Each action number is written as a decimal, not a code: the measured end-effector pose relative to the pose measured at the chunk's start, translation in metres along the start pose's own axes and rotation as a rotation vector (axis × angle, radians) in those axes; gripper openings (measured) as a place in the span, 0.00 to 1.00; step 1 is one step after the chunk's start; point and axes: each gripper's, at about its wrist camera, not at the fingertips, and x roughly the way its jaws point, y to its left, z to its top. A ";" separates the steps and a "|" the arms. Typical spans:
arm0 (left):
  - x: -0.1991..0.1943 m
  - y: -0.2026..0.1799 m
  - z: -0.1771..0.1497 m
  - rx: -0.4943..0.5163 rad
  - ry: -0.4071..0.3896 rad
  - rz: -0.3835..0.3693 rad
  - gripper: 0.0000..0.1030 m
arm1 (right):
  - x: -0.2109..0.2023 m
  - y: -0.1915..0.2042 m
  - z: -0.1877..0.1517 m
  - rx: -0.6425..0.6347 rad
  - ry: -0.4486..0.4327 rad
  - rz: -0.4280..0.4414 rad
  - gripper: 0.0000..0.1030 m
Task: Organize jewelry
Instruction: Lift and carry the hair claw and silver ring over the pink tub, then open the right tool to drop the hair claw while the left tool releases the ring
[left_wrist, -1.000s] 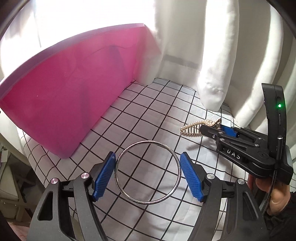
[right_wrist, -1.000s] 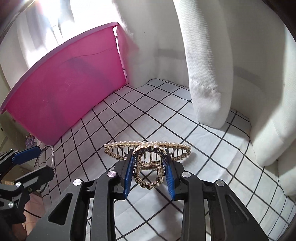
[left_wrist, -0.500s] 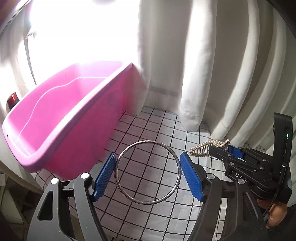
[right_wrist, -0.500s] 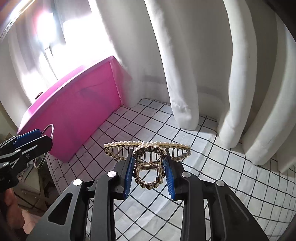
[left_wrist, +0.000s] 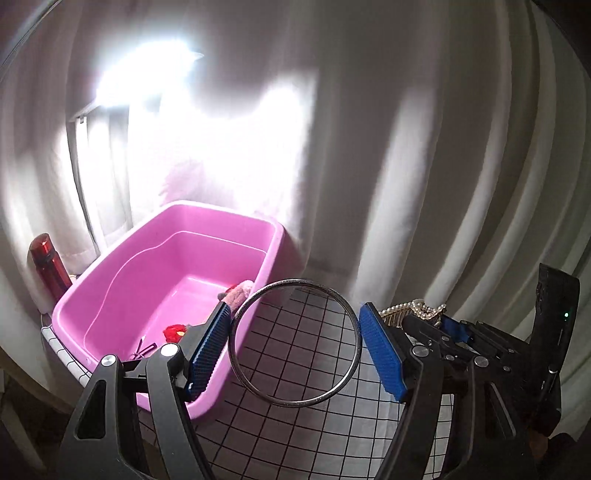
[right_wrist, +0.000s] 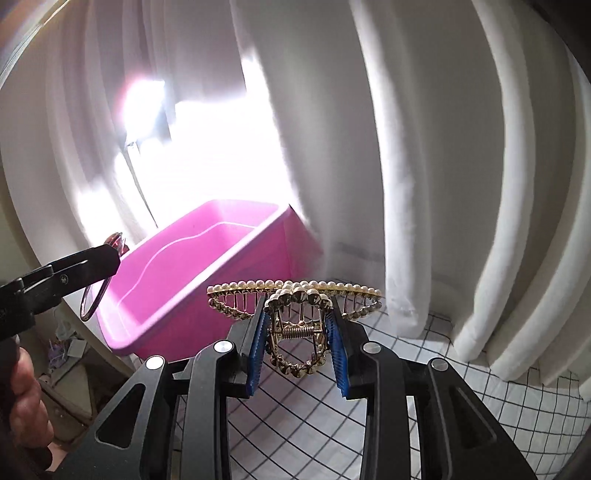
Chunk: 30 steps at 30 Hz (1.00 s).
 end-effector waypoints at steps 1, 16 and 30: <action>-0.003 0.008 0.005 -0.002 -0.011 0.013 0.68 | 0.003 0.009 0.007 -0.010 -0.011 0.014 0.29; 0.013 0.146 0.033 -0.064 0.006 0.164 0.68 | 0.105 0.142 0.072 -0.164 0.033 0.162 0.29; 0.078 0.186 0.012 -0.078 0.167 0.193 0.68 | 0.180 0.155 0.067 -0.149 0.206 0.075 0.29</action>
